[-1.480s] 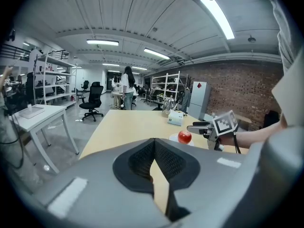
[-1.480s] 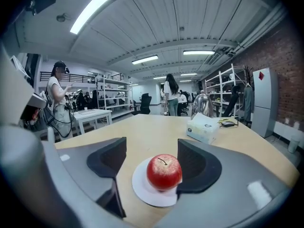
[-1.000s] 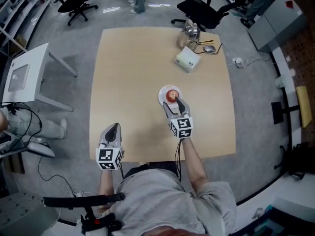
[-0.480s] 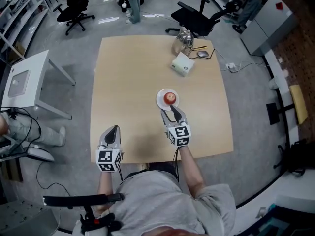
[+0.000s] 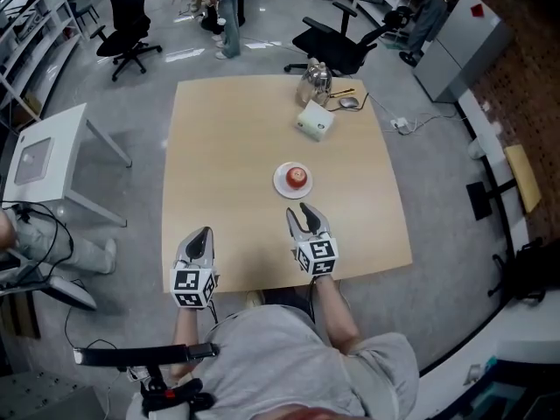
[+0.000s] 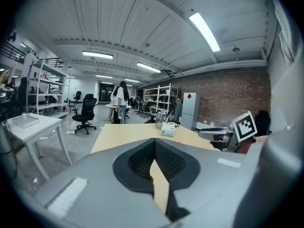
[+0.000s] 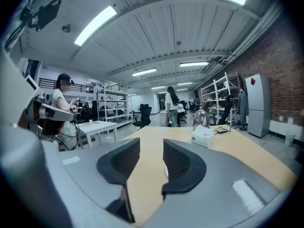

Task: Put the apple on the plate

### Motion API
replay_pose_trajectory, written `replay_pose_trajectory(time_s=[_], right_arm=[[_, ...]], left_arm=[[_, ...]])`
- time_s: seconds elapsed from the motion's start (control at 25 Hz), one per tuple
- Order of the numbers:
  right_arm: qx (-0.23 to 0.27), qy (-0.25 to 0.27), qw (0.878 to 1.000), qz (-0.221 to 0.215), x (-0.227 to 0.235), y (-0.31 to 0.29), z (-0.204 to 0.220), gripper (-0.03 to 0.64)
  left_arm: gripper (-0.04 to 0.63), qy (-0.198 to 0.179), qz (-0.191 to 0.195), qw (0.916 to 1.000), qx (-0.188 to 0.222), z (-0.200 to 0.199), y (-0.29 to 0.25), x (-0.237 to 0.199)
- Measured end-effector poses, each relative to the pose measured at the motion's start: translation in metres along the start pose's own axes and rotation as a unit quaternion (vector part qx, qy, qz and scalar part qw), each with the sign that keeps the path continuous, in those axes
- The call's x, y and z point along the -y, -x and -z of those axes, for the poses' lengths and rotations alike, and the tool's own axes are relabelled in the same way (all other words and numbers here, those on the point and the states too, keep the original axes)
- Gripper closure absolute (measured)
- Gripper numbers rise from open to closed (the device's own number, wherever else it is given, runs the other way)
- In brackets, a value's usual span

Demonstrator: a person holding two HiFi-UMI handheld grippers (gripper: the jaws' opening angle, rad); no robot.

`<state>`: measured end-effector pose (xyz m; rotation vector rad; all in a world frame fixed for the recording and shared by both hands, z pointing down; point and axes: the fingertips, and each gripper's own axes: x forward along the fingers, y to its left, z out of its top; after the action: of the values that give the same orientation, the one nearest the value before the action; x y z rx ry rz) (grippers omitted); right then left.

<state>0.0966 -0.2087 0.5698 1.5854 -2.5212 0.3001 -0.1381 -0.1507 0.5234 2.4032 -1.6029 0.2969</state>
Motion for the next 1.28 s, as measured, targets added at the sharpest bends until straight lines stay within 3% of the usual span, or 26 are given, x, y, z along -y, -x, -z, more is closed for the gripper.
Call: replay_pose_trajectory(time_s=[0.56,1.04,1.28], right_arm=[[0.015,0.006,1.0,0.022,-0.02,0.061,-0.003,0.504],[0.023,0.009,0.999,0.025,-0.035,0.079,0.005,0.546],[0.029,0.007,0.999,0.03,-0.037,0.091,0.004,0.607]], left_arm=[[0.575,0.001,0.001,0.9999,0.012,0.008,0.041,0.007],[0.575,-0.007,0.0,0.9998,0.019,0.013,0.052,0.004],[0.575,-0.008,0.001,0.9997,0.022,0.013,0.061,0.009]])
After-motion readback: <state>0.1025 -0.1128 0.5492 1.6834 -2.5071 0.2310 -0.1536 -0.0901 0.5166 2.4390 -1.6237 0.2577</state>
